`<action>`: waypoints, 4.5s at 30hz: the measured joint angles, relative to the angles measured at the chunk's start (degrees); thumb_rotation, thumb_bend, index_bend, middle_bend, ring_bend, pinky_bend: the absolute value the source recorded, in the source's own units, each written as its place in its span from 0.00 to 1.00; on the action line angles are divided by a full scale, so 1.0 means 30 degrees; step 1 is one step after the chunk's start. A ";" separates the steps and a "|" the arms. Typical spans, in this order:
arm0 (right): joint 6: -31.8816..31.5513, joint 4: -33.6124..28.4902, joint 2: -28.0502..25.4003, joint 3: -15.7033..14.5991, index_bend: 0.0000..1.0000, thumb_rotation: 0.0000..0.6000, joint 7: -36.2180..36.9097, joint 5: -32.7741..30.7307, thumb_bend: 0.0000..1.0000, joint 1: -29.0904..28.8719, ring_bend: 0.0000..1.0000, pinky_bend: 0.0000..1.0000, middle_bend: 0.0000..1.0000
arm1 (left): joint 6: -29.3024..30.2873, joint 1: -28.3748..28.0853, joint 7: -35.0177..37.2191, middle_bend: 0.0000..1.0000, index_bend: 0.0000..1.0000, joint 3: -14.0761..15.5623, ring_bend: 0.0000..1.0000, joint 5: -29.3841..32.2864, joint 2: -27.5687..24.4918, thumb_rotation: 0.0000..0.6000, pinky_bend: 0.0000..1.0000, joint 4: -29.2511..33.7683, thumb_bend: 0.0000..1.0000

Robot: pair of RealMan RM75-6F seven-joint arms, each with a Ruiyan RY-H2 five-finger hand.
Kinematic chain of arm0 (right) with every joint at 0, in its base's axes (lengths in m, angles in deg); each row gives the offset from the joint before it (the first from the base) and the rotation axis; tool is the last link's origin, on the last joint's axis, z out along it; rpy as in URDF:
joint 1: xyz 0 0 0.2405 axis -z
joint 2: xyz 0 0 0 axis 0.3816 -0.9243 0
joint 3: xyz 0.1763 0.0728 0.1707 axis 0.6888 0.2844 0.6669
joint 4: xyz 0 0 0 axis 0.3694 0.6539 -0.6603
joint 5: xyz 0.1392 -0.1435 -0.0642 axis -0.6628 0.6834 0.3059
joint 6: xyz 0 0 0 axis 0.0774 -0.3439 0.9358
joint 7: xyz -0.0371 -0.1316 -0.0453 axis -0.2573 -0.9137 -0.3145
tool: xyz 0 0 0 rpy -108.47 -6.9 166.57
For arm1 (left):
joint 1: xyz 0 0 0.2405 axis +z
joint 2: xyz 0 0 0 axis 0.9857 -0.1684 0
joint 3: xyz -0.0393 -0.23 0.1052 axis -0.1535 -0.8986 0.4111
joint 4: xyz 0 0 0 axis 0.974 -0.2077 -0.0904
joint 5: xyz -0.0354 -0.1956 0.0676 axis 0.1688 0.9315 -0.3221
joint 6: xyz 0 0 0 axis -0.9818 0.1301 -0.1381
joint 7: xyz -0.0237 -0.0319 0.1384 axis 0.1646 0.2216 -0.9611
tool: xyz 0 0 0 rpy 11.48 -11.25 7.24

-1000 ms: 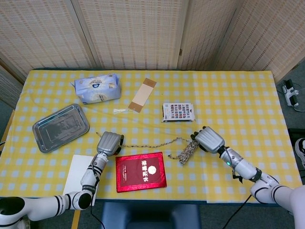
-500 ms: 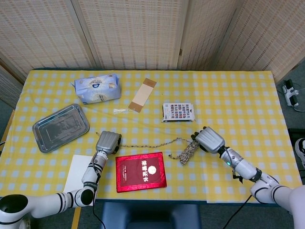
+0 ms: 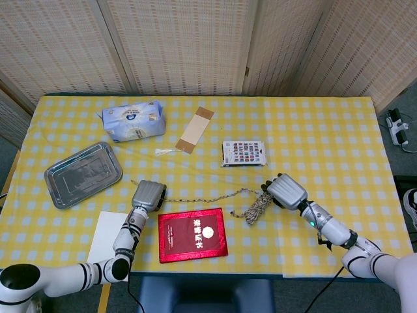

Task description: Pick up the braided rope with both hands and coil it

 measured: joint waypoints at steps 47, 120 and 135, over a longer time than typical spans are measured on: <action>0.0198 -0.5328 0.0418 0.3778 0.79 1.00 -0.6775 -0.4401 0.58 -0.0324 0.73 0.59 0.64 | 0.1660 0.1600 1.0117 0.97 0.61 -0.5182 0.89 -0.2900 -0.7665 1.00 0.90 1.0951 0.54; 0.0637 -0.6514 0.6636 1.4154 0.85 1.00 0.0570 -1.5718 0.64 -0.4206 0.80 0.70 0.69 | -0.0667 -0.0818 1.5303 0.97 0.62 -0.3310 0.89 0.0616 -0.9270 1.00 0.91 1.2311 0.54; 0.4369 -1.0323 0.0825 1.1740 0.85 1.00 0.3852 -1.2283 0.64 -0.1550 0.81 0.70 0.69 | -0.1775 -0.0446 1.5829 0.97 0.62 -0.2955 0.89 0.2682 -0.9271 1.00 0.91 0.8050 0.54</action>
